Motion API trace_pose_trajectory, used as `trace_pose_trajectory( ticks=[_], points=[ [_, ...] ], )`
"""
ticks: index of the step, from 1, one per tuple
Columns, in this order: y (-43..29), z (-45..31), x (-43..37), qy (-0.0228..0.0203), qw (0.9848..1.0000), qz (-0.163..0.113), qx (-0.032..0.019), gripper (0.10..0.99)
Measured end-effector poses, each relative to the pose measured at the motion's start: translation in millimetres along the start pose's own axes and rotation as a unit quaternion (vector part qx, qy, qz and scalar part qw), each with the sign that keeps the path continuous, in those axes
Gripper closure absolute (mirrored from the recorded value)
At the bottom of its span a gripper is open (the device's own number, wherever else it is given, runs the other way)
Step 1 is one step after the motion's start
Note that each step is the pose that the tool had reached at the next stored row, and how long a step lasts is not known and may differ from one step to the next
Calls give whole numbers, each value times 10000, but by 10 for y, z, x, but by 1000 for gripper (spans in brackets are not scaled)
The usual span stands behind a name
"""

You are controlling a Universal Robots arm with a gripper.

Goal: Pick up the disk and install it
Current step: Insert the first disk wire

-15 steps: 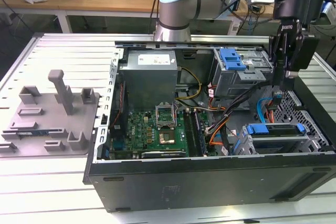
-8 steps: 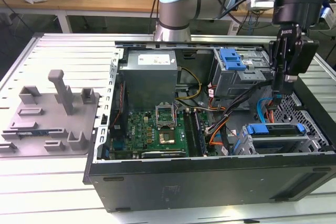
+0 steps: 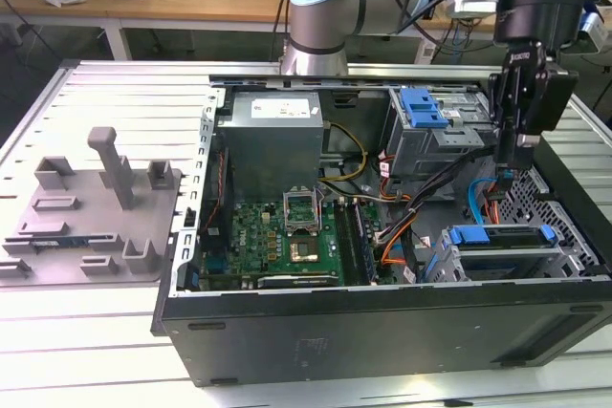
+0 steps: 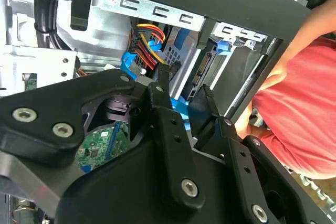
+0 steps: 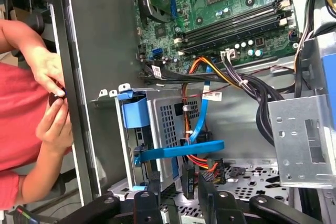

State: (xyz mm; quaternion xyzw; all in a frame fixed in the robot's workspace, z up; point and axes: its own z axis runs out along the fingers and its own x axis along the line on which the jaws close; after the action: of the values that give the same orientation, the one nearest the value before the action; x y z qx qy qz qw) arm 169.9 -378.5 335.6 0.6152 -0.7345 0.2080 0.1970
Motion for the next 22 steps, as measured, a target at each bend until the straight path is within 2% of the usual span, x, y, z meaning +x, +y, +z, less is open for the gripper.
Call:
trace_pose_trajectory(
  ticks=[3, 4, 5, 6, 7, 8, 11, 12, 15, 16, 20, 21, 22],
  points=[
    [3, 37, -28, 45, 10000, 1, 8, 671],
    [6, 38, -47, 75, 10000, 1, 13, 671],
    [10, 34, -71, 102, 9999, 2, 17, 690],
    [13, 31, -86, 117, 9999, 3, 20, 757],
    [15, 27, -102, 134, 9999, 4, 23, 757],
    [20, 19, -127, 164, 9999, 5, 28, 827],
    [27, 14, -167, 228, 9997, 8, 39, 827],
    [28, 20, -172, 240, 9997, 5, 42, 827],
    [28, 26, -177, 241, 9997, -22, 62, 827],
    [28, 32, -180, 238, 9997, -63, 90, 827],
    [31, 58, -197, 254, 9996, -69, 97, 827],
    [33, 60, -198, 265, 9996, -69, 98, 843],
    [35, 62, -198, 268, 9996, -68, 99, 910]
  ],
)
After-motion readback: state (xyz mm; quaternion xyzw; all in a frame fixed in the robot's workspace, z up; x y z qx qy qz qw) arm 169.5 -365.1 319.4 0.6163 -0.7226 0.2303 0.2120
